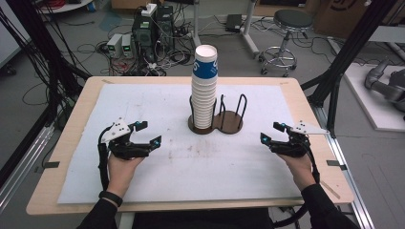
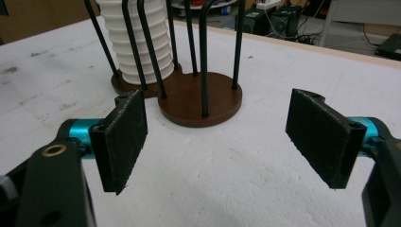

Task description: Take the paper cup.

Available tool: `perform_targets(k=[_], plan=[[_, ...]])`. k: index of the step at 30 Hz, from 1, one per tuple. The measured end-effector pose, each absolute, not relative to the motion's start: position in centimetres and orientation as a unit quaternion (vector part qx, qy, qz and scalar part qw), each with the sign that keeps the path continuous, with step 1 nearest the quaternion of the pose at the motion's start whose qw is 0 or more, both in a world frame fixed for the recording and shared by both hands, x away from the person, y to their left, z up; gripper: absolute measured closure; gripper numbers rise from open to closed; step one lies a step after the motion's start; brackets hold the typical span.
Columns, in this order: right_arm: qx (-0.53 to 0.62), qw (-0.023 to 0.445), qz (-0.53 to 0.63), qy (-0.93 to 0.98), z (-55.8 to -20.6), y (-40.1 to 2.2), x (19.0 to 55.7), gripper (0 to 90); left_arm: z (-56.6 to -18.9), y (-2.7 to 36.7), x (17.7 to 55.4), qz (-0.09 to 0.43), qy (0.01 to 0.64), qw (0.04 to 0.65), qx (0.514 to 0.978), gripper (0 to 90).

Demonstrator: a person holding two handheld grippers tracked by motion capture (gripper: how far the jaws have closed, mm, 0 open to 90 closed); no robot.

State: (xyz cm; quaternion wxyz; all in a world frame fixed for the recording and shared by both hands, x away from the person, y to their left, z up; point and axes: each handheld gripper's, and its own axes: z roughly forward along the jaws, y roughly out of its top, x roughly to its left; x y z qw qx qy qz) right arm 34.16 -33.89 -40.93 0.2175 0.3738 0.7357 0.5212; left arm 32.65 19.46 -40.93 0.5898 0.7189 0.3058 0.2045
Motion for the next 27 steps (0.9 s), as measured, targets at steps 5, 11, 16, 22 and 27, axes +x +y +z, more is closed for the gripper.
perform_targets(k=[5, 11, 16, 22, 27], plan=[[0.375, 0.212, 0.518, 0.739, -41.0, -33.9, 34.2, 22.0, -40.9, 19.5, 32.7, 0.201, 0.306, 0.589, 0.720, 16.6], [0.370, 0.215, 0.521, 0.738, -40.9, -33.9, 34.1, 21.9, -40.7, 19.5, 32.6, 0.201, 0.303, 0.594, 0.717, 16.6], [0.367, 0.216, 0.522, 0.739, -40.7, -33.8, 33.9, 22.0, -40.5, 19.3, 32.7, 0.204, 0.299, 0.592, 0.720, 16.6], [0.364, 0.223, 0.521, 0.739, -40.6, -33.7, 33.8, 22.0, -40.0, 19.1, 32.9, 0.191, 0.300, 0.593, 0.723, 15.9], [0.364, 0.221, 0.522, 0.739, -40.6, -33.8, 33.8, 22.0, -39.4, 18.5, 33.1, 0.197, 0.293, 0.578, 0.736, 15.9]])
